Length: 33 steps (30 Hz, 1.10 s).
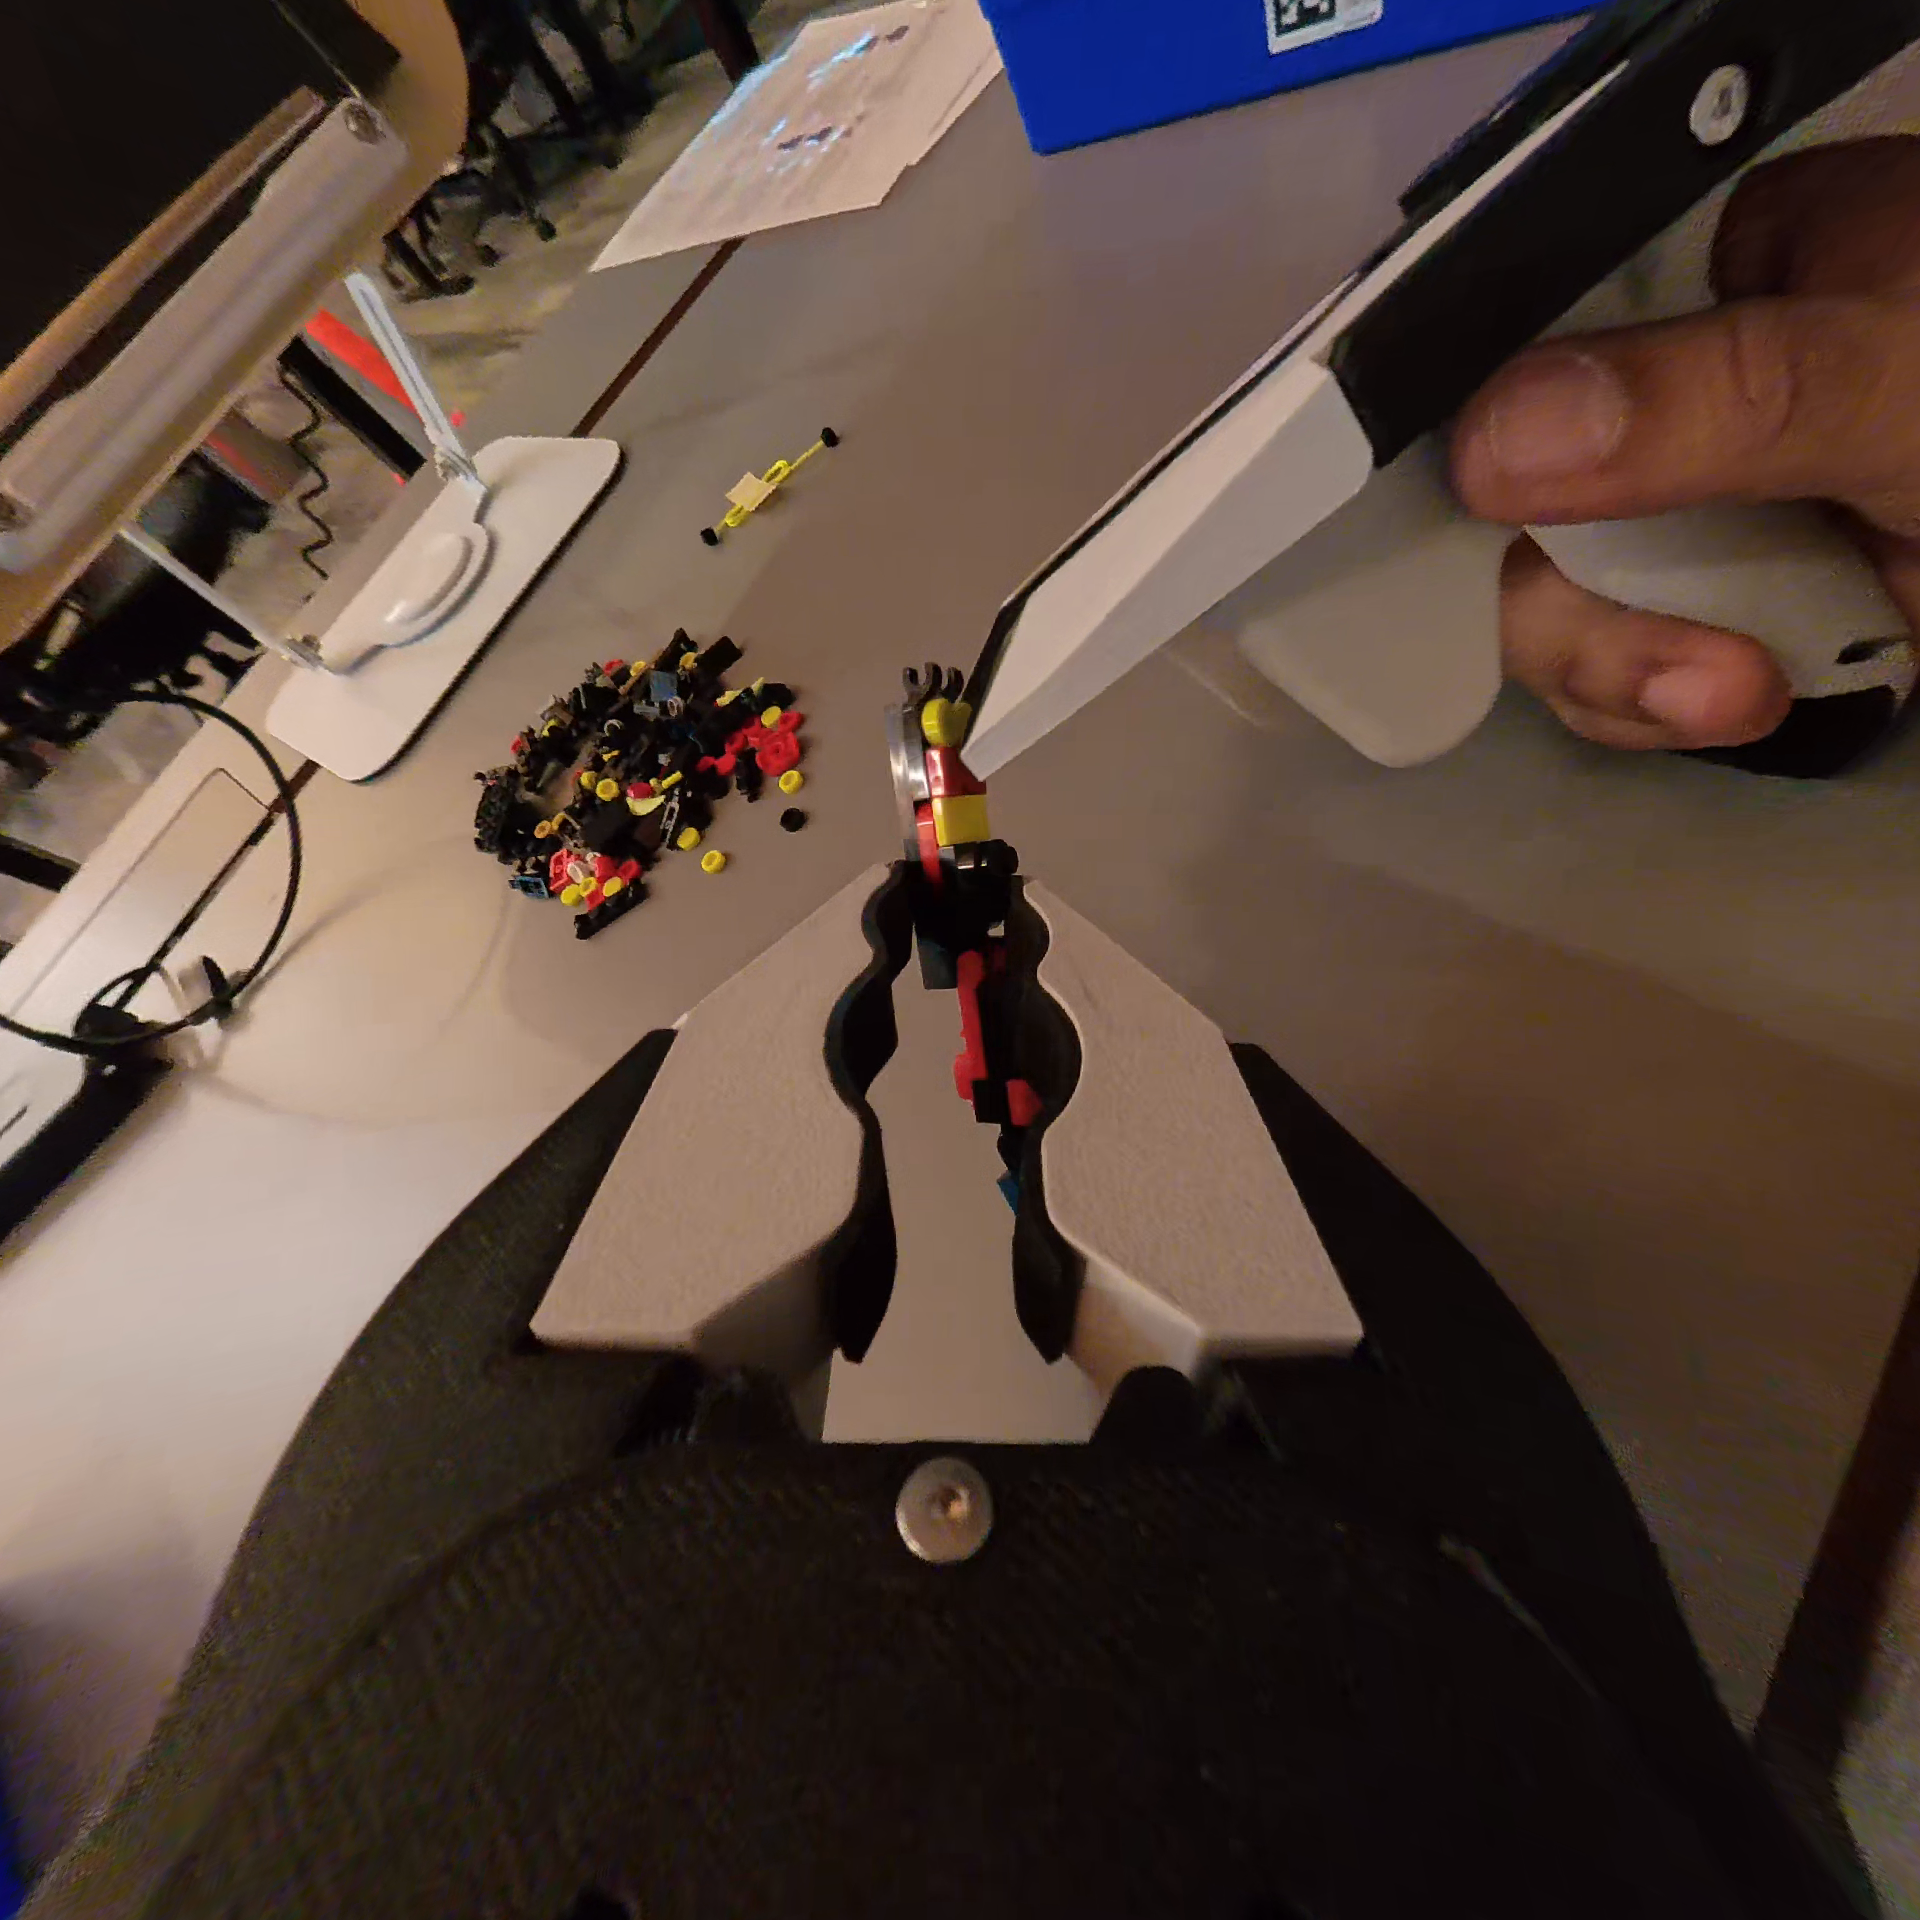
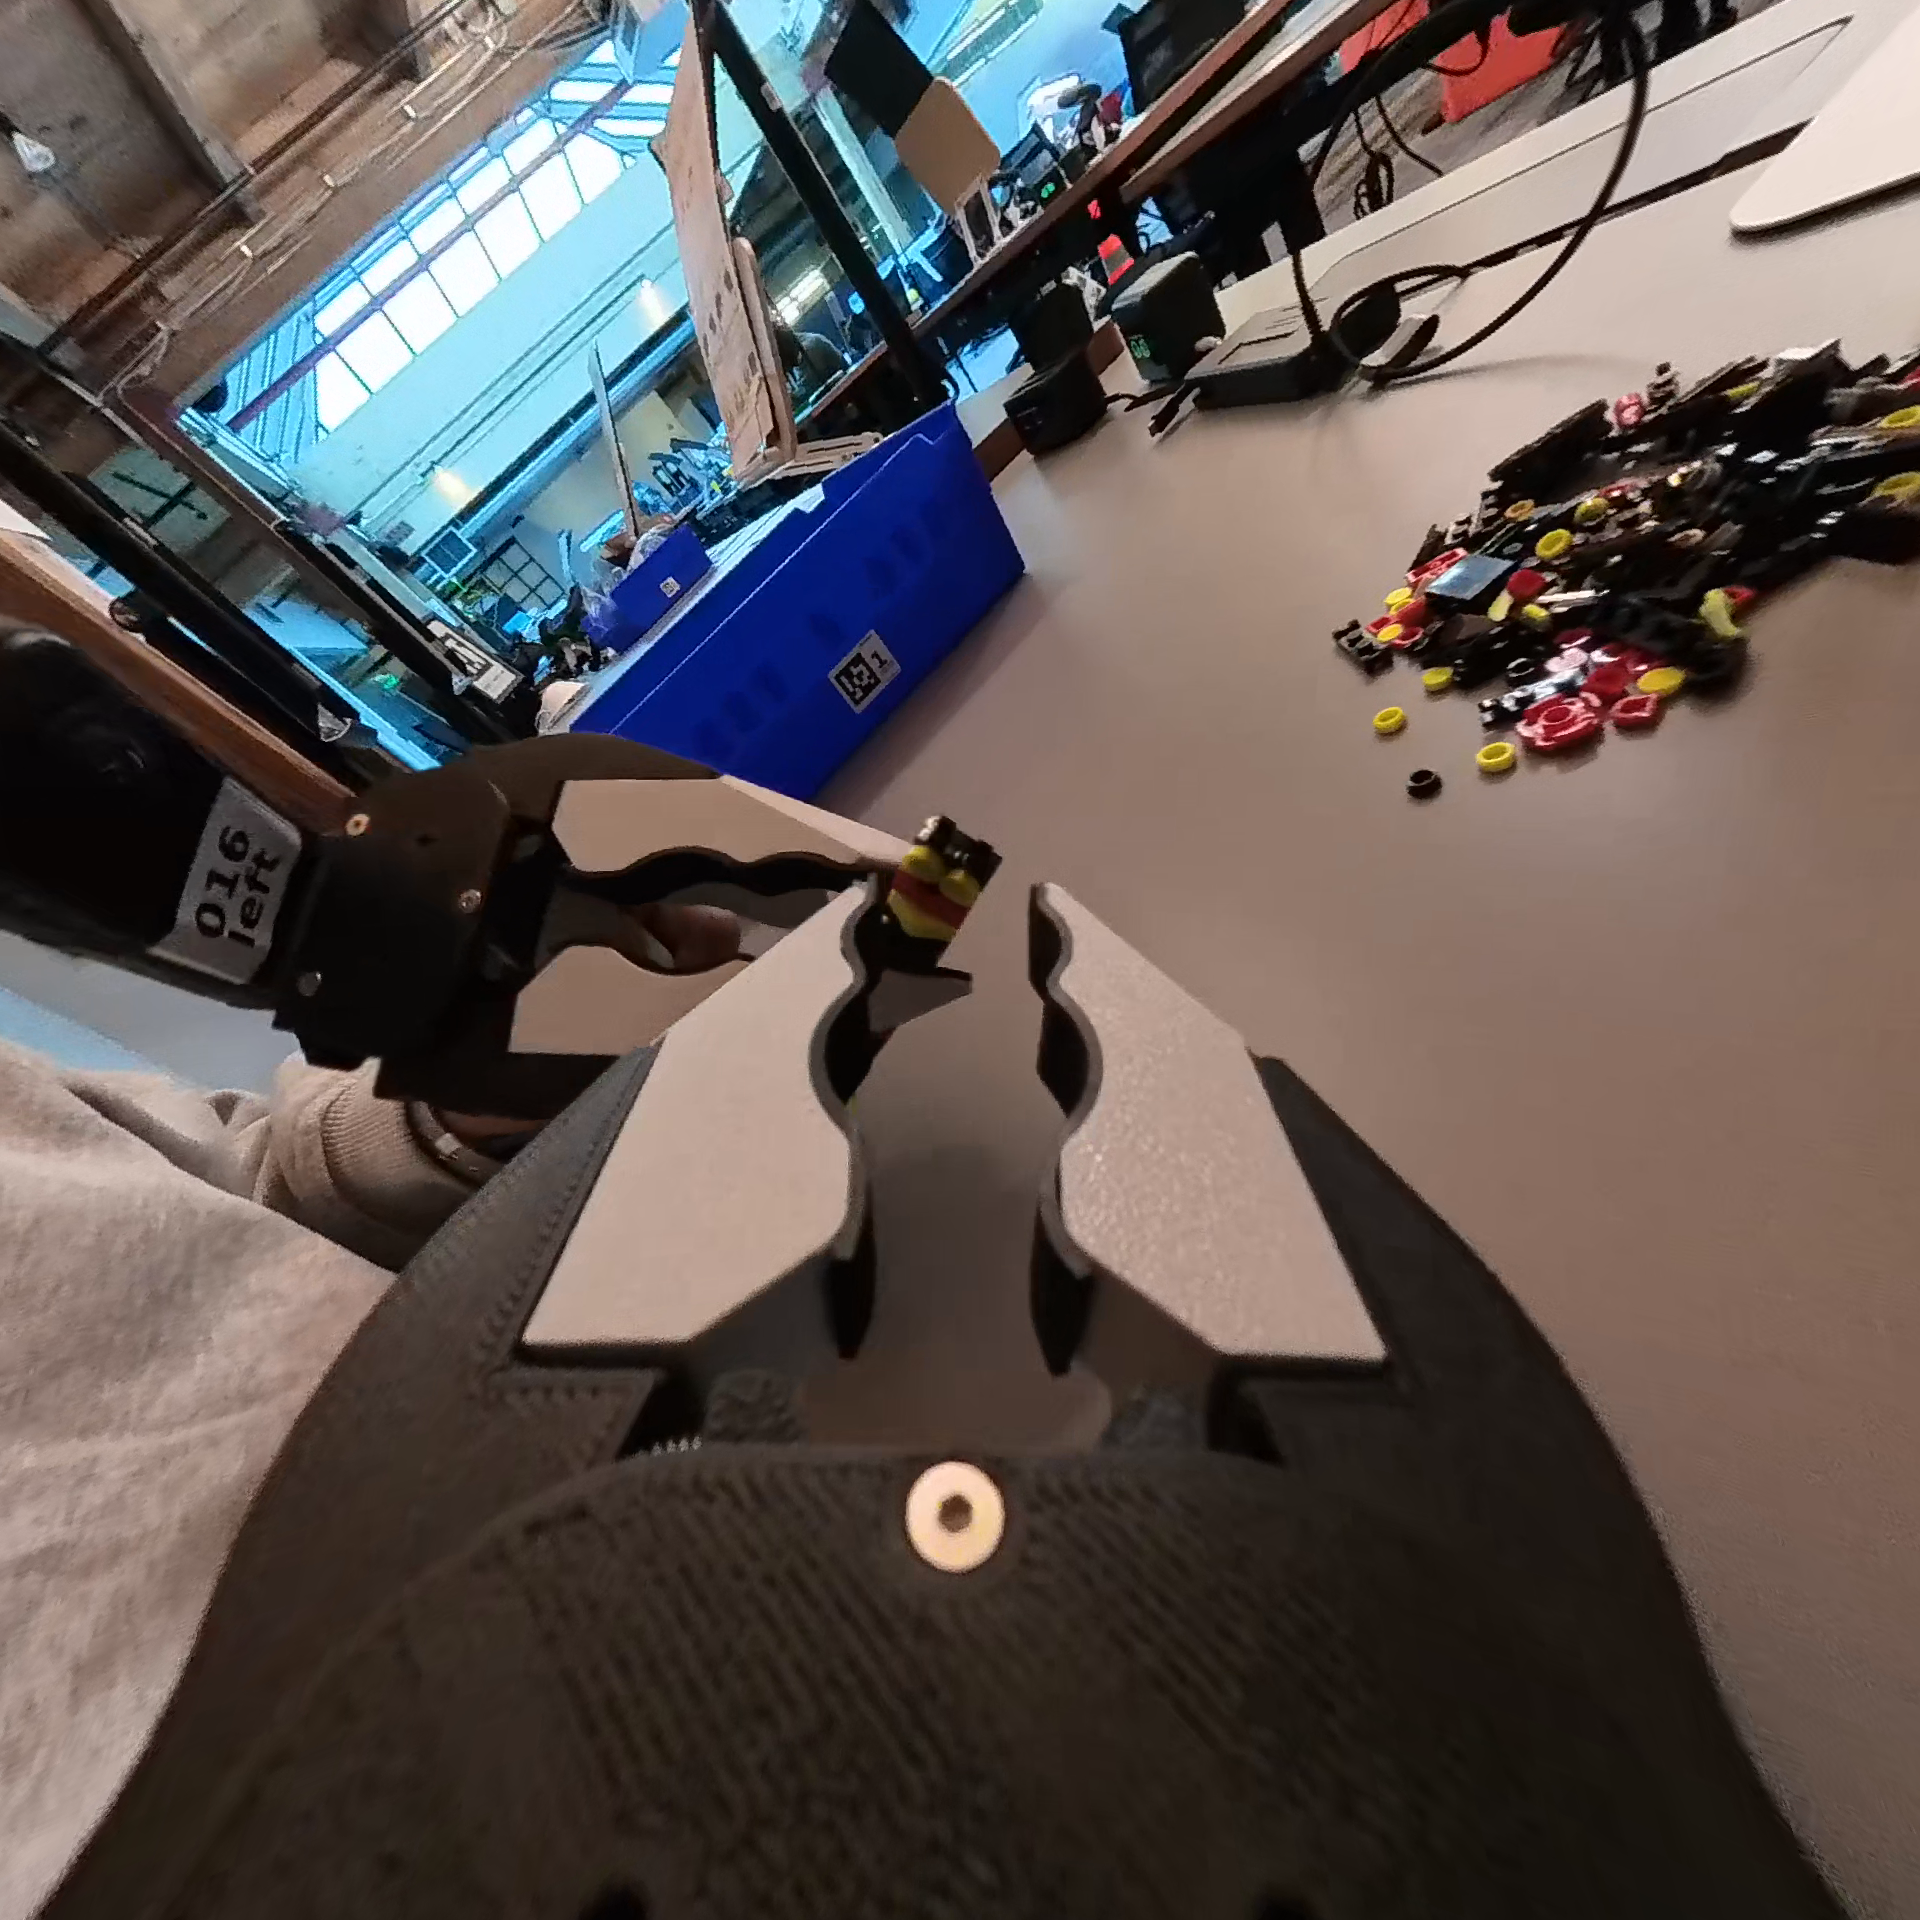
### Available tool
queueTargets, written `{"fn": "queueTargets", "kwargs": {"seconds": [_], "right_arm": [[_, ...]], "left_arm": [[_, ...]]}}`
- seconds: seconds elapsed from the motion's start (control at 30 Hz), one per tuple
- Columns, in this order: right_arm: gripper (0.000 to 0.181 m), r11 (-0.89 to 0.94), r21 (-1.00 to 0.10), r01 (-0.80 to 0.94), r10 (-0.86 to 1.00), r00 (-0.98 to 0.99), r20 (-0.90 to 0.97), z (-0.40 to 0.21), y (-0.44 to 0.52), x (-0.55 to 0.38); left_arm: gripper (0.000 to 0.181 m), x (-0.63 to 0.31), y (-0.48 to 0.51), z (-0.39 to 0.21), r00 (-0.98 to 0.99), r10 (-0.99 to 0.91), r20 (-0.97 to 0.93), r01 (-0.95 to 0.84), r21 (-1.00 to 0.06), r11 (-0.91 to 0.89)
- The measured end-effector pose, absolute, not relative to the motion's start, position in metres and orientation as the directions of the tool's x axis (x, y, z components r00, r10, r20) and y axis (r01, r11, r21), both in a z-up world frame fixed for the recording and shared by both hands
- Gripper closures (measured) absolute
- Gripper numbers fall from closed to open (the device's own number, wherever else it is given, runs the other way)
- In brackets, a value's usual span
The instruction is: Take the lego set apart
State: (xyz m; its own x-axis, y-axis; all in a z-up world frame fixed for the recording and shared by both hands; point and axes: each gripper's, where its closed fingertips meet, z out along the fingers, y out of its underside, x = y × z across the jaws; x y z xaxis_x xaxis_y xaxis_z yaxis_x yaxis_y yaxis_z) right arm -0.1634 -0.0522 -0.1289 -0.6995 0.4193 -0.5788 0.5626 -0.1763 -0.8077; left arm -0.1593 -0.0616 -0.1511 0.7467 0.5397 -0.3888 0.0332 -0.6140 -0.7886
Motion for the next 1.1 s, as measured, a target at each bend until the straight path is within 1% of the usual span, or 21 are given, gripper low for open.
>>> {"fn": "queueTargets", "kwargs": {"seconds": [0.13, 0.27, 0.4, 0.67, 0.7, 0.77, 0.93, 1.0, 1.1], "right_arm": [[0.157, -0.207, -0.781, 0.590, 0.373, -0.690, -0.620, -0.125, -0.056, -0.161], [0.166, -0.258, -0.692, 0.674, 0.292, -0.629, -0.721, -0.126, -0.054, -0.161], [0.167, -0.271, -0.623, 0.734, 0.225, -0.581, -0.782, -0.128, -0.053, -0.161], [0.168, -0.218, -0.610, 0.762, 0.242, -0.563, -0.790, -0.137, -0.056, -0.159], [0.181, -0.203, -0.613, 0.763, 0.259, -0.562, -0.786, -0.140, -0.055, -0.158], [0.181, -0.197, -0.626, 0.755, 0.263, -0.574, -0.775, -0.140, -0.054, -0.156], [0.181, -0.200, -0.672, 0.713, 0.298, -0.609, -0.735, -0.137, -0.048, -0.162], [0.174, -0.192, -0.690, 0.698, 0.307, -0.625, -0.717, -0.137, -0.047, -0.162], [0.169, -0.109, -0.766, 0.633, 0.366, -0.692, -0.623, -0.139, -0.052, -0.156]], "left_arm": [[0.165, -0.158, -0.060, -0.151, 0.739, 0.517, -0.433, -0.001, -0.767, -0.642], [0.165, -0.159, -0.061, -0.151, 0.718, 0.497, -0.488, -0.037, -0.739, -0.673], [0.165, -0.160, -0.062, -0.152, 0.696, 0.479, -0.535, -0.061, -0.709, -0.703], [0.165, -0.163, -0.067, -0.160, 0.722, 0.513, -0.464, 0.006, -0.738, -0.675], [0.166, -0.168, -0.071, -0.158, 0.693, 0.535, -0.483, 0.009, -0.736, -0.677], [0.166, -0.179, -0.086, -0.155, 0.650, 0.549, -0.525, 0.015, -0.713, -0.701], [0.166, -0.177, -0.088, -0.159, 0.729, 0.613, -0.304, 0.129, -0.818, -0.560], [0.166, -0.179, -0.090, -0.159, 0.733, 0.644, -0.221, 0.173, -0.854, -0.490], [0.166, -0.187, -0.097, -0.156, 0.722, 0.691, 0.000, 0.298, -0.902, -0.312]]}}
